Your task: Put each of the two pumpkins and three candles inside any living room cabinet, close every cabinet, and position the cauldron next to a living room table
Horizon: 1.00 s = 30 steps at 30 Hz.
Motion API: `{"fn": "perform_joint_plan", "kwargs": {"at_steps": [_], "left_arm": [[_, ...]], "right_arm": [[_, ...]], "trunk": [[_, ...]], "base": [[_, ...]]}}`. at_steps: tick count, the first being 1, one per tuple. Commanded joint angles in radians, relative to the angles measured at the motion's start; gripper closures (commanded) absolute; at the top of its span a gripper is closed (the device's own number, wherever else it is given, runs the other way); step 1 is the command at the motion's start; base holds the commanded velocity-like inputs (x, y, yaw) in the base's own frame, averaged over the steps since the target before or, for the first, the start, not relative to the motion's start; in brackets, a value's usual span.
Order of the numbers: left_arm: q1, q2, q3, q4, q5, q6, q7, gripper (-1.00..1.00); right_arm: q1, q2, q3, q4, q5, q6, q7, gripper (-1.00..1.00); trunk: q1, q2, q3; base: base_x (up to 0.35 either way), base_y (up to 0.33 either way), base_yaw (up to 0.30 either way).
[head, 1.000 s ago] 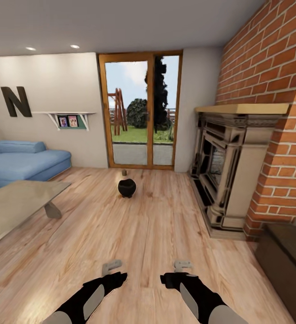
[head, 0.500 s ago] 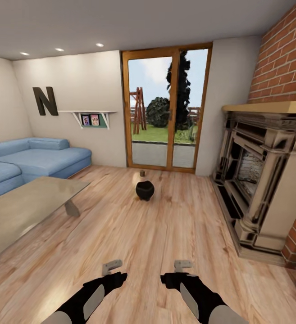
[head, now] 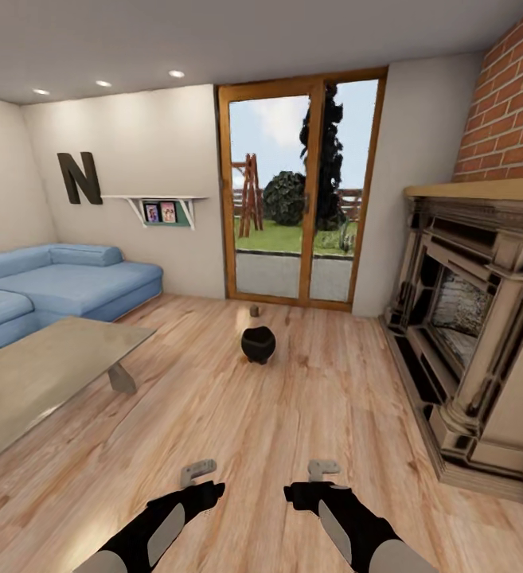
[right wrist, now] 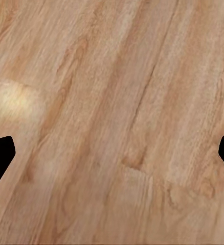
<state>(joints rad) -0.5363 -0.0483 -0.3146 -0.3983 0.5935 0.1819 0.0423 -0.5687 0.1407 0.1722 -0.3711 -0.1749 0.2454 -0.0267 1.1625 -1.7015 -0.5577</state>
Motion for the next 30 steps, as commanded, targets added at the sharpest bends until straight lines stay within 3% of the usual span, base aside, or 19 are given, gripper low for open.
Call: {"fn": "perform_joint_plan", "kwargs": {"at_steps": [1, 30], "left_arm": [[-0.001, 0.001, -0.006, -0.002, 0.008, 0.002, 0.004, -1.00], [-0.001, 0.001, -0.008, -0.001, 0.008, 0.002, 0.004, -1.00]], "right_arm": [[0.000, -0.001, 0.007, -0.002, -0.010, 0.004, -0.003, -1.00], [0.001, -0.004, 0.009, -0.005, -0.006, -0.006, 0.051, -1.00]], "trunk": [[0.001, 0.000, -0.001], [0.001, 0.000, -0.001]], "base": [[0.325, -0.083, 0.002], [0.331, -0.029, 0.000]]}}
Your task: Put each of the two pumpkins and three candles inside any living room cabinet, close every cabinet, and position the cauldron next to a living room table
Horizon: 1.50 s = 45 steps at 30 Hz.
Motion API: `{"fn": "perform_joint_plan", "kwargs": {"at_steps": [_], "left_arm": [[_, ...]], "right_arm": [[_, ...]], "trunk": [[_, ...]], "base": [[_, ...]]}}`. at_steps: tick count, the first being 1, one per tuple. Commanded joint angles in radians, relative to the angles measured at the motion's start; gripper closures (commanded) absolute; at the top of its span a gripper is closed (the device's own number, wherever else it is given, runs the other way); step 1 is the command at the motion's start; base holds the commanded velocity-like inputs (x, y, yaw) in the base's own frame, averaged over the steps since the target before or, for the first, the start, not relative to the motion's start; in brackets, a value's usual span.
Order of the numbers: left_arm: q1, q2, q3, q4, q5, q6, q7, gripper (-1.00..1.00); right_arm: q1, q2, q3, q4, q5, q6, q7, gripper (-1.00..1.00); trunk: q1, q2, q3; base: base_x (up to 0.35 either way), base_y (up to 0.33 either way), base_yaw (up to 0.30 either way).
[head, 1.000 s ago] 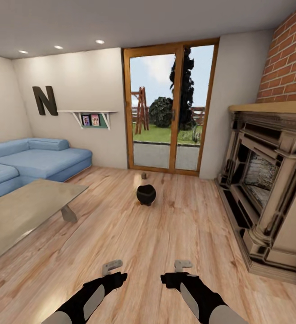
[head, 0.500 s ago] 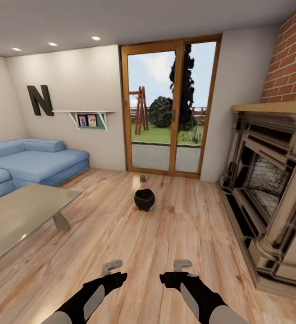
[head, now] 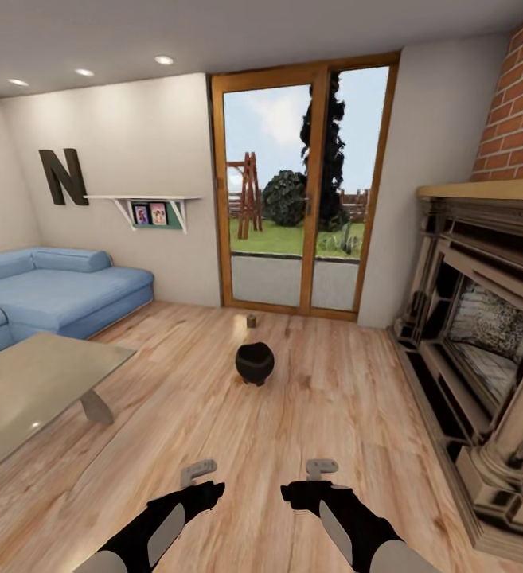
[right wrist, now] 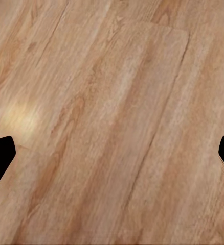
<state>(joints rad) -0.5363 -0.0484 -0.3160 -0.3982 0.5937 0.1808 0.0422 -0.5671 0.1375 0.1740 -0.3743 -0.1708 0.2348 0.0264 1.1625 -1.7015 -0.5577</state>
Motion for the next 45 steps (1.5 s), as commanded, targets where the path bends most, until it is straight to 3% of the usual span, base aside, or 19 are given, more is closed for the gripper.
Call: {"fn": "perform_joint_plan", "kwargs": {"at_steps": [1, 45], "left_arm": [[-0.001, 0.001, -0.006, -0.001, 0.008, 0.003, 0.005, -1.00], [-0.001, 0.001, -0.006, -0.001, 0.008, 0.003, 0.004, -1.00]], "right_arm": [[0.000, -0.001, 0.007, -0.002, -0.010, 0.005, -0.002, -1.00], [0.002, -0.003, 0.005, -0.009, -0.010, 0.003, -0.002, -1.00]], "trunk": [[0.001, 0.000, -0.001], [0.001, 0.000, -0.001]], "base": [[0.336, 0.000, 0.000], [0.328, 0.059, 0.000]]}}
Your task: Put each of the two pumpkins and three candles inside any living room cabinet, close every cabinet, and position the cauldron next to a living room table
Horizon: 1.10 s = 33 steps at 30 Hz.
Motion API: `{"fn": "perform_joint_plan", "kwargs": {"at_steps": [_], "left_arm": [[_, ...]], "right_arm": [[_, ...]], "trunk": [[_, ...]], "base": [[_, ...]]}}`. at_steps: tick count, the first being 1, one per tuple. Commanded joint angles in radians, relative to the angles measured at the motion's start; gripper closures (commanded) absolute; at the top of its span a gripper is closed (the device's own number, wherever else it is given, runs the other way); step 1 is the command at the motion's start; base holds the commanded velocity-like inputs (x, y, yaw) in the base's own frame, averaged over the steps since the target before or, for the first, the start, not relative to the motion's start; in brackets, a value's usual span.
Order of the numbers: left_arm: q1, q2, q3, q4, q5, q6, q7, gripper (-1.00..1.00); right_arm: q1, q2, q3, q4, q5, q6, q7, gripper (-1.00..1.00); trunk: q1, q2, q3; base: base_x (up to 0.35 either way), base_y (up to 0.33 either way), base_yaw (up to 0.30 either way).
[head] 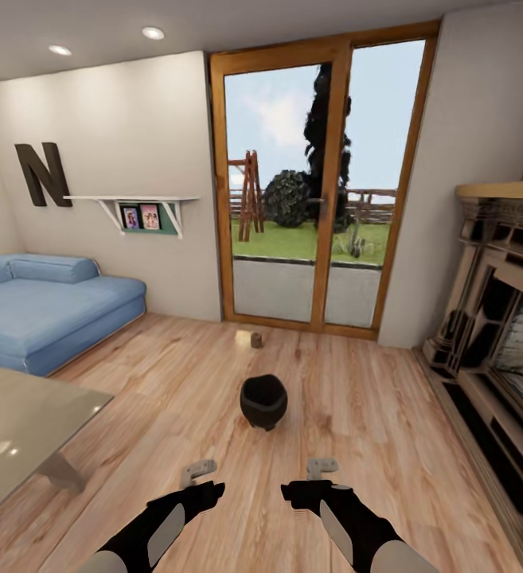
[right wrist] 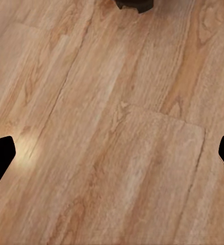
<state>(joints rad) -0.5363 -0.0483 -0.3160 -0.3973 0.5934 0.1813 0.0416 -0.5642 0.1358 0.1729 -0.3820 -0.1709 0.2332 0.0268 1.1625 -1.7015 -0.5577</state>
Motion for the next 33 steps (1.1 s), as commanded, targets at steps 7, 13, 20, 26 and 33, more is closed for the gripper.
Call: {"fn": "perform_joint_plan", "kwargs": {"at_steps": [7, 13, 20, 26, 33], "left_arm": [[-0.001, 0.001, -0.006, -0.002, 0.008, 0.003, 0.004, -1.00], [-0.001, 0.001, -0.006, -0.002, 0.008, 0.003, 0.004, -1.00], [-0.001, 0.002, -0.006, -0.002, 0.008, 0.004, 0.002, -1.00], [-0.001, 0.003, -0.003, -0.002, 0.008, 0.014, 0.007, -1.00], [-0.005, 0.002, -0.007, -0.003, 0.005, 0.053, 0.098, -1.00]], "right_arm": [[0.000, -0.001, 0.007, -0.002, -0.010, 0.005, -0.001, -1.00], [0.000, -0.002, 0.005, -0.004, -0.010, 0.005, 0.004, -1.00], [0.000, -0.004, 0.001, -0.006, -0.017, 0.004, 0.006, -1.00], [0.000, -0.003, -0.003, -0.006, -0.020, 0.011, -0.006, -1.00], [-0.002, 0.001, -0.008, -0.008, -0.024, 0.023, -0.045, -1.00]], "trunk": [[0.001, 0.000, -0.001], [0.001, 0.000, -0.001], [0.001, 0.000, -0.001], [0.001, 0.000, -0.001], [0.001, 0.000, -0.001]], "base": [[0.326, 0.001, 0.000], [0.326, 0.000, 0.000], [0.326, 0.000, 0.000], [0.326, 0.000, 0.000], [0.326, 0.000, 0.000]]}}
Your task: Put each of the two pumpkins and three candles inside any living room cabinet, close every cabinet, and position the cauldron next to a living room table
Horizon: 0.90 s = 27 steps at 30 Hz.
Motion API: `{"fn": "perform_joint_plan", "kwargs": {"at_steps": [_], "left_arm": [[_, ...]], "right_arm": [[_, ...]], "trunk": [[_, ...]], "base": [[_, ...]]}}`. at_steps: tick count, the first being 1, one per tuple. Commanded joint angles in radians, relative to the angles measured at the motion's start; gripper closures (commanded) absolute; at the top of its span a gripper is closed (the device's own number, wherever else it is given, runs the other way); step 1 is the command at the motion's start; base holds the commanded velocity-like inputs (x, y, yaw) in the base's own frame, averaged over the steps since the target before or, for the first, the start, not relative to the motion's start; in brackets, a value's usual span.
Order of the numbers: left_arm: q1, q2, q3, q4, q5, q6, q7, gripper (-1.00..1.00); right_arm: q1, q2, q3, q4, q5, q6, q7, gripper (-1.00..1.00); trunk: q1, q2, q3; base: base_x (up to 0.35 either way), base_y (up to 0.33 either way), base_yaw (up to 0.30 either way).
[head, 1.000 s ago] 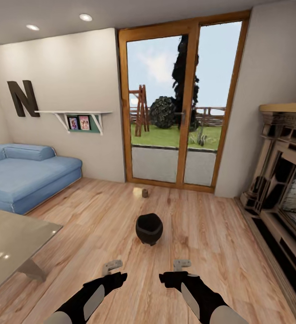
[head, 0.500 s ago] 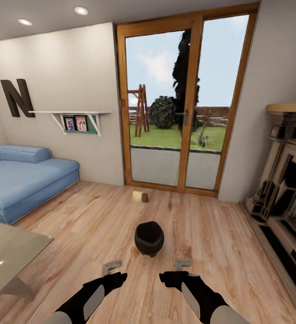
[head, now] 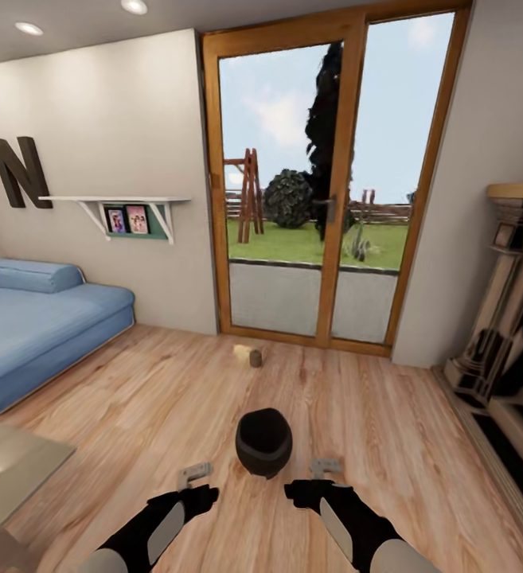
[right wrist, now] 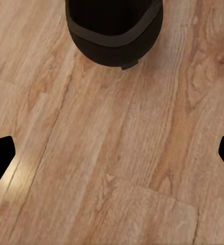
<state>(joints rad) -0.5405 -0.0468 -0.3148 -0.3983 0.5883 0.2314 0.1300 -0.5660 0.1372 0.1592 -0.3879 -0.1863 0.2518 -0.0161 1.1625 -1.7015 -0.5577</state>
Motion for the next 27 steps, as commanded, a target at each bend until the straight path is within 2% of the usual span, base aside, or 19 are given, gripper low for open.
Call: {"fn": "perform_joint_plan", "kwargs": {"at_steps": [1, 5, 8, 11, 16, 25, 27], "left_arm": [[-0.004, 0.001, -0.009, -0.002, 0.010, 0.021, 0.035, -1.00], [-0.011, 0.001, -0.009, -0.005, 0.006, 0.052, 0.070, -1.00], [-0.016, 0.003, -0.009, -0.004, -0.024, 0.062, 0.081, -1.00], [-0.023, 0.002, -0.009, -0.004, -0.061, 0.067, 0.085, -1.00], [-0.026, -0.001, -0.015, -0.003, -0.079, 0.072, 0.085, -1.00], [-0.025, -0.005, -0.039, -0.011, -0.083, 0.109, 0.088, -1.00], [-0.024, -0.006, -0.059, -0.011, -0.094, 0.110, 0.089, -1.00]], "right_arm": [[-0.002, 0.000, 0.006, -0.002, -0.009, 0.022, -0.025, -1.00], [-0.006, 0.003, 0.005, -0.004, -0.011, 0.090, -0.094, -1.00], [-0.014, 0.005, 0.005, -0.009, -0.011, 0.120, -0.125, -1.00], [-0.051, 0.005, 0.005, -0.013, -0.023, 0.174, -0.147, -1.00], [-0.076, 0.006, 0.006, -0.015, -0.058, 0.258, -0.194, -1.00], [-0.084, 0.008, 0.009, 0.003, -0.070, 0.286, -0.220, -1.00], [-0.084, 0.008, 0.010, 0.020, -0.070, 0.284, -0.221, -1.00]], "trunk": [[0.001, 0.000, -0.001], [0.001, 0.000, -0.001], [0.001, 0.000, -0.001], [0.001, 0.000, -0.001], [0.001, 0.000, -0.001], [0.001, 0.000, -0.001], [0.001, 0.000, -0.001]], "base": [[0.326, 0.000, 0.000], [0.326, 0.000, 0.000], [0.326, 0.000, 0.000], [0.326, 0.000, 0.000], [0.326, 0.000, 0.000], [0.326, 0.000, 0.000], [0.326, 0.000, 0.000]]}}
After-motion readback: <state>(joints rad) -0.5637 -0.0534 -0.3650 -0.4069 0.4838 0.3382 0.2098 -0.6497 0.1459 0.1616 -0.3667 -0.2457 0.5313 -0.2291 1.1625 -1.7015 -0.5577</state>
